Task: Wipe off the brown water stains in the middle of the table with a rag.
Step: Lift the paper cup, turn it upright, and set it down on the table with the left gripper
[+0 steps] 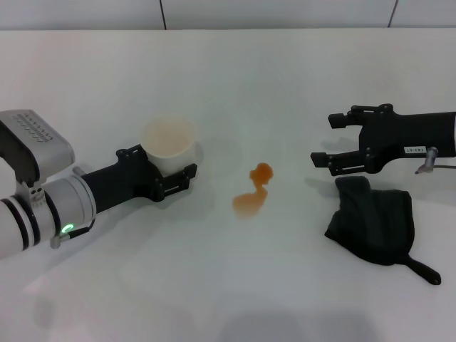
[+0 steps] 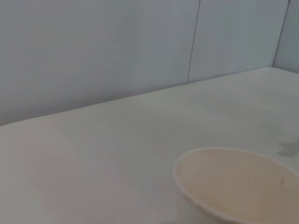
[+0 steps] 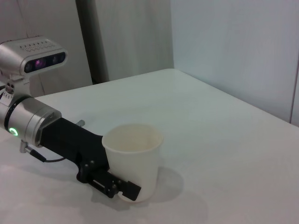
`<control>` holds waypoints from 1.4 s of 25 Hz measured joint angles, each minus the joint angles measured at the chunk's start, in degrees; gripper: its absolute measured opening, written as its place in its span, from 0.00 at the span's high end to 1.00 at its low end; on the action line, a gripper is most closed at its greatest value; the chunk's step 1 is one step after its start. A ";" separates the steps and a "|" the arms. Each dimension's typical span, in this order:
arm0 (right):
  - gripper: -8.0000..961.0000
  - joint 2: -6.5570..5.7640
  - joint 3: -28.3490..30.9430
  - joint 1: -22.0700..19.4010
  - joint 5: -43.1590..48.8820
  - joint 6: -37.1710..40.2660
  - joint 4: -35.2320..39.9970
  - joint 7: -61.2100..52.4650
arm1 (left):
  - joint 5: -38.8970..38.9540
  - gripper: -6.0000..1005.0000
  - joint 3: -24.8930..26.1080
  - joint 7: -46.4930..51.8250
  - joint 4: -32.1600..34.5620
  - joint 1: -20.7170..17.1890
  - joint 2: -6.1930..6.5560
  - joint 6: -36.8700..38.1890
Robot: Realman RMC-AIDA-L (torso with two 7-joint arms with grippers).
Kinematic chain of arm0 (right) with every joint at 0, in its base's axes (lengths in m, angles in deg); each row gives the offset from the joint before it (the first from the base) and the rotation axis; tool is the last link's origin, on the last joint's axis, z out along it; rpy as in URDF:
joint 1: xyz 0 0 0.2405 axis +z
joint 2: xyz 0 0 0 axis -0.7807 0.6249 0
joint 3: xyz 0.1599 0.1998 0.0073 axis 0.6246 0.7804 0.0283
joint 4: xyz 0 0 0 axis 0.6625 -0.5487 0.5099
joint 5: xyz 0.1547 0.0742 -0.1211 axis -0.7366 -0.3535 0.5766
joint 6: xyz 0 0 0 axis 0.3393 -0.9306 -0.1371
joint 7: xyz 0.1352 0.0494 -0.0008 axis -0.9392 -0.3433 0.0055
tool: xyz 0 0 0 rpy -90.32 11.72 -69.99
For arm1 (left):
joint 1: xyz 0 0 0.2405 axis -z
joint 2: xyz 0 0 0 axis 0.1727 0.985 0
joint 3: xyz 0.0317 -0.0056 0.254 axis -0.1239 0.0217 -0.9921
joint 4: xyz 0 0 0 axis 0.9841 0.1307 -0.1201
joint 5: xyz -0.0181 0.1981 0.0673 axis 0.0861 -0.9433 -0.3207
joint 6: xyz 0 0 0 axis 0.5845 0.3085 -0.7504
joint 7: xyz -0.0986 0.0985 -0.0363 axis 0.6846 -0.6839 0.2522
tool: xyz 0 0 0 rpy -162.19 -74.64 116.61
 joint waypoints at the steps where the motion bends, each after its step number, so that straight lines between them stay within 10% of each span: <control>1: 0.11 0.00 0.00 0.00 0.00 0.00 0.00 0.00 | -0.01 0.28 0.00 -0.07 -0.01 0.06 0.00 0.00; 9: 0.11 0.00 0.19 0.00 0.00 0.00 -0.09 -0.13 | -0.35 0.11 0.00 -0.39 -0.50 0.65 0.03 1.93; 35: 0.11 -0.27 0.31 0.10 0.06 -0.46 0.02 -0.67 | -5.94 0.11 0.00 7.19 -8.93 0.27 -0.25 11.04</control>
